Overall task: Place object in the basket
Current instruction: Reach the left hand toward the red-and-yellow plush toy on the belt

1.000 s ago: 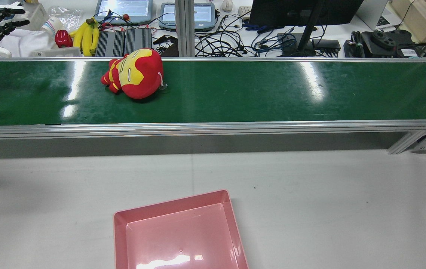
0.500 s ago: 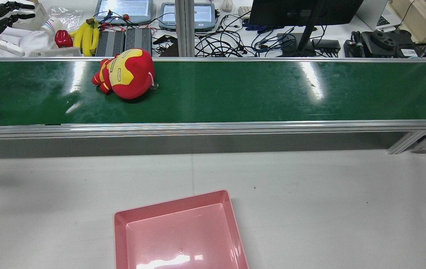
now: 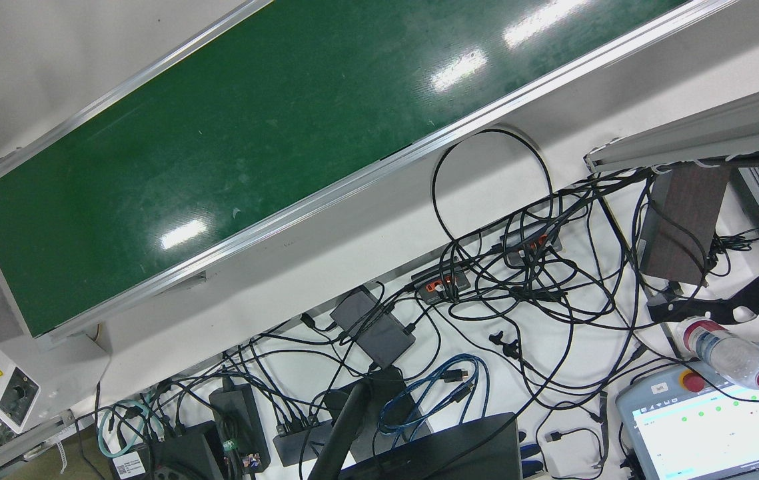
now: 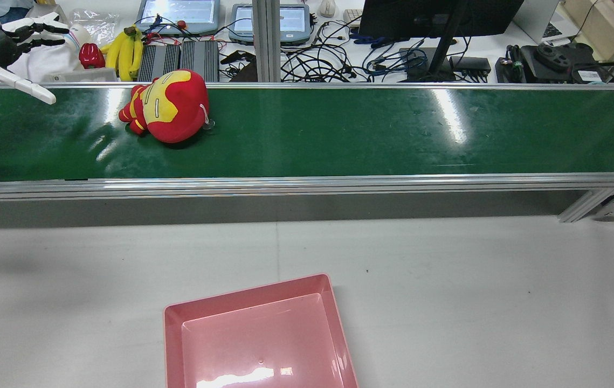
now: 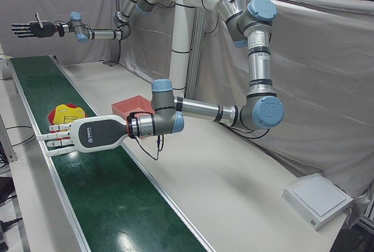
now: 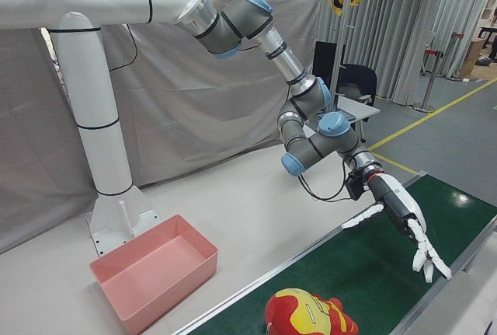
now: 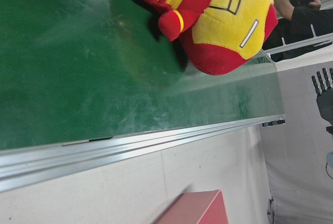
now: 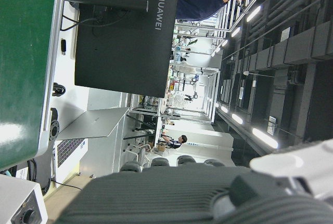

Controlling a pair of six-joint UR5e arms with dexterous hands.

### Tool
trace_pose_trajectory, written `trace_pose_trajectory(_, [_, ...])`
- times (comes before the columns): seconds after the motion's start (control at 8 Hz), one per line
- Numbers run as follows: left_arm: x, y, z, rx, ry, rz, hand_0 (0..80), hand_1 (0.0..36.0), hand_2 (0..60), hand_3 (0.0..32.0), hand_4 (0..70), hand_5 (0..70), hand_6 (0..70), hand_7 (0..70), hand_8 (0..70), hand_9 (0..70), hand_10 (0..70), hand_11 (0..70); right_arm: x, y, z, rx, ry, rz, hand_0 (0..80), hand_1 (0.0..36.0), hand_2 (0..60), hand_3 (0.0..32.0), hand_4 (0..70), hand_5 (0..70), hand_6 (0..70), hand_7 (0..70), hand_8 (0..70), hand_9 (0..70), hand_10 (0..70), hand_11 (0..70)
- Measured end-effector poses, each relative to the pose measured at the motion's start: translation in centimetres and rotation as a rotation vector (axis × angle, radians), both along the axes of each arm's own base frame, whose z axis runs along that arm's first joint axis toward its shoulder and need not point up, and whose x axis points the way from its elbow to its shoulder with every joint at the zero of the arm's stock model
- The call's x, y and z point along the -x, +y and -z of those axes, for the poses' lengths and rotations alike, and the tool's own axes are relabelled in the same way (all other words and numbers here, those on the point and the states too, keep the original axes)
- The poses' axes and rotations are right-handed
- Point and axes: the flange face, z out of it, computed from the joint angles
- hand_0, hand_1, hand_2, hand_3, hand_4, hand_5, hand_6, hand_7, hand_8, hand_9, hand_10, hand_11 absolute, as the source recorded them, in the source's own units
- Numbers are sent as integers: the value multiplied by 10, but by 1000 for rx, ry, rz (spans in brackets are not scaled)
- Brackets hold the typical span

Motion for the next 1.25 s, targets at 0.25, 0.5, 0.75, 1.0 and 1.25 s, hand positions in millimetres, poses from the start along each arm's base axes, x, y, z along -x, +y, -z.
trace_pose_trajectory(0.25, [-3,1,0,-5,-20,-2,640,103,0,0,131,220,47,35,111,176,0,0,0,0,0,0,0,1,0,0,0,0,0,0,0,0,0,0,0,0])
trace_pose_trajectory(0.5, [-31,7,1,-7,-26,-45,639,121,0,0,137,227,48,36,113,177,0,0,0,0,0,1,0,1,0,0,0,0,0,0,0,0,0,0,0,0])
trace_pose_trajectory(0.75, [-48,10,3,-13,-31,-69,634,136,0,0,141,231,48,38,114,179,0,0,0,0,0,0,0,1,0,0,0,0,0,0,0,0,0,0,0,0])
trace_pose_trajectory(1.0, [-51,10,6,-15,-44,-70,628,139,0,0,134,230,49,40,114,179,0,0,0,0,0,0,0,1,0,0,0,0,0,0,0,0,0,0,0,0])
trace_pose_trajectory(1.25, [-53,7,16,-19,-97,-56,626,148,0,0,133,229,49,40,117,183,0,0,0,0,0,0,0,1,0,0,0,0,0,0,0,0,0,0,0,0])
